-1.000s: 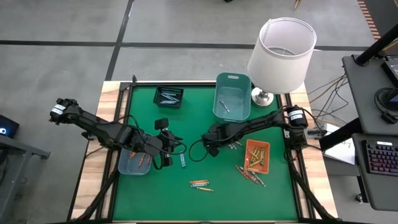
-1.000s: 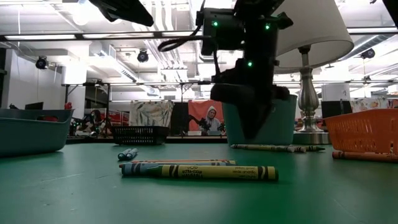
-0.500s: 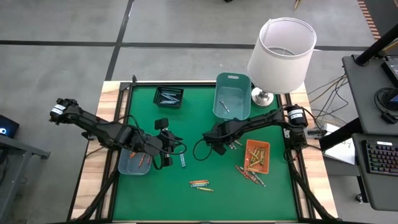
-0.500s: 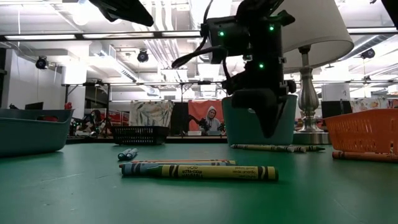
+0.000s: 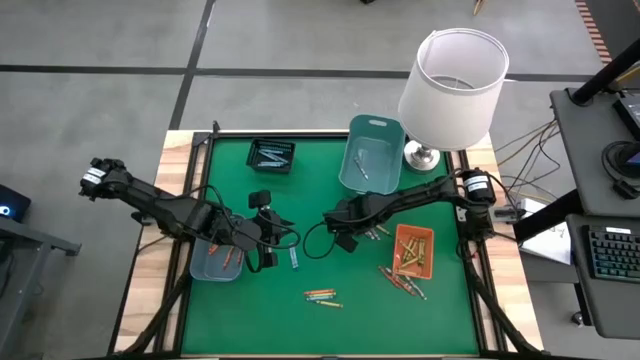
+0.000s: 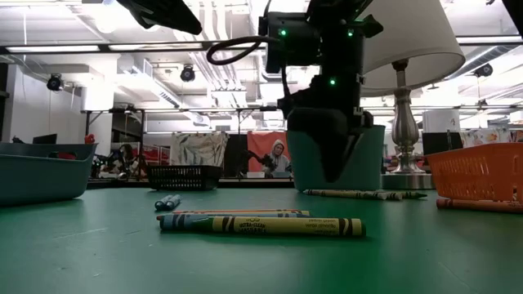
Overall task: Sort crayons
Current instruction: Put the orange crayon into the blue bin
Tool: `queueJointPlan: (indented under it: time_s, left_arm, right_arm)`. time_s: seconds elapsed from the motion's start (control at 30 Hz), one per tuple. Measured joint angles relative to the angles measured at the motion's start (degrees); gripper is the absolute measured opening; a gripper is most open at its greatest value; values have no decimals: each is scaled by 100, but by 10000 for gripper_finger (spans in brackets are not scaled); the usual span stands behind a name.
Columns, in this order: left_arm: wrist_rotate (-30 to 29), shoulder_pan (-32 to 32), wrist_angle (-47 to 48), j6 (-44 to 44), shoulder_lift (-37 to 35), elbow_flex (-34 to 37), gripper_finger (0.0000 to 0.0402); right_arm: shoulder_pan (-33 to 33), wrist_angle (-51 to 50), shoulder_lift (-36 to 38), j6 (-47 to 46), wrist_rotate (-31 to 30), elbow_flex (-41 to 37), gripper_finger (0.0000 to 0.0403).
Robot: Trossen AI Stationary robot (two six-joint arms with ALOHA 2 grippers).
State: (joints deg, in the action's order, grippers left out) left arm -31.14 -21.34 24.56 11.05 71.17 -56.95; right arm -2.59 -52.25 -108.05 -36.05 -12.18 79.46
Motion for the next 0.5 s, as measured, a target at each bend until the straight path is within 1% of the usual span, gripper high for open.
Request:
queueJointPlan:
  time_s: [0.13,0.23,0.33,0.5]
  left_arm:
    - [0,0,0,0,-1,0,48]
    - [0,0,-2,-2,-2,0,48]
    - [1,0,0,-2,0,0,48]
    - [0,0,-2,-2,-1,0,48]
  right_arm:
    - [-2,24,0,-9,6,-2,114]
    - [0,16,-2,-19,5,-2,132]
    - [-2,-64,-2,-87,19,-2,136]
    - [0,-405,-2,-253,59,36,129]
